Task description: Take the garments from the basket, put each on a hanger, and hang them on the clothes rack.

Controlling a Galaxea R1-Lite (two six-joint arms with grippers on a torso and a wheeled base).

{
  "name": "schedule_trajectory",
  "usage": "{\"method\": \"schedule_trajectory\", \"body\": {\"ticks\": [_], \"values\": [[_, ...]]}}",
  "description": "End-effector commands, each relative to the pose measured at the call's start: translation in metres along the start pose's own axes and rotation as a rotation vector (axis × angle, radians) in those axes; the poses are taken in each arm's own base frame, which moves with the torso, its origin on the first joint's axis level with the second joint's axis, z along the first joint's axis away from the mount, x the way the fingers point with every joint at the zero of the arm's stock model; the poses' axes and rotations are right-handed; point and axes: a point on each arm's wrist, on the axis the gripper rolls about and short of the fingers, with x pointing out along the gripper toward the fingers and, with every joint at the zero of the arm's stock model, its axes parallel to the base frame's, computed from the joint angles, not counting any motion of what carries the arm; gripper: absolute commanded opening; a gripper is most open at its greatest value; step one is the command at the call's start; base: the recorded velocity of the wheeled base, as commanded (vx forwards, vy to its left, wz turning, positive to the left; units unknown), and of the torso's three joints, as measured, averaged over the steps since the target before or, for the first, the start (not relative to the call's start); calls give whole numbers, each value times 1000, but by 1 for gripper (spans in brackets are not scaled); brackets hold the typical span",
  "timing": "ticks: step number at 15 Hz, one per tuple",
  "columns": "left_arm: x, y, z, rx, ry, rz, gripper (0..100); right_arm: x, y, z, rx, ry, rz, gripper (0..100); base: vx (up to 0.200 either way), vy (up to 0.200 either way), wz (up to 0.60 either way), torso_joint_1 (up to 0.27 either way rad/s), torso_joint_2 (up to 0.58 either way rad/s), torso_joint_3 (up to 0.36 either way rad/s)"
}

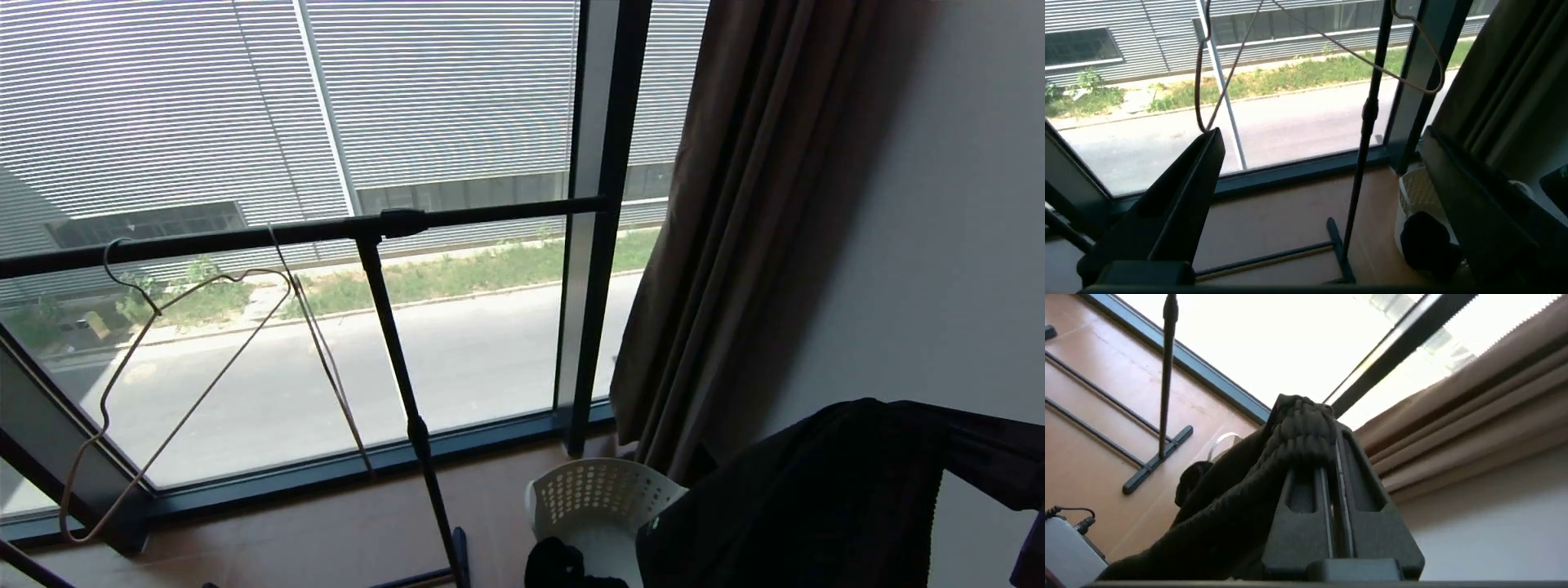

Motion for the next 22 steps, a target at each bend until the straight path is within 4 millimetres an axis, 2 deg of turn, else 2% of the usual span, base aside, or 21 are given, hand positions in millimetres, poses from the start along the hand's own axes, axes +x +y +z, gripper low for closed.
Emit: {"method": "schedule_trajectory", "body": {"ticks": [1, 3, 5, 9, 11, 22], "values": [[0, 0, 0, 0, -1, 0, 100, 0, 0, 0, 0, -2, -1, 0, 0, 0, 600, 17, 2, -2], [0, 0, 0, 0, -1, 0, 100, 0, 0, 0, 0, -4, -1, 0, 0, 0, 600, 2, 5, -2], [0, 0, 0, 0, -1, -2, 100, -1, -1, 1, 1, -10, -3, 0, 0, 0, 0, 0, 0, 0], [0, 0, 0, 0, -1, -2, 100, -1, -1, 1, 1, -15, -5, 0, -200, 0, 0, 5, 5, 0], [0, 0, 0, -1, -1, -2, 100, 0, -1, 1, 1, -13, -6, 0, -200, 200, 0, -7, 5, 5], [0, 0, 0, -1, -1, -2, 100, 0, 0, 1, 1, -13, -6, 0, 0, 200, 0, 2, 2, 2]]}}
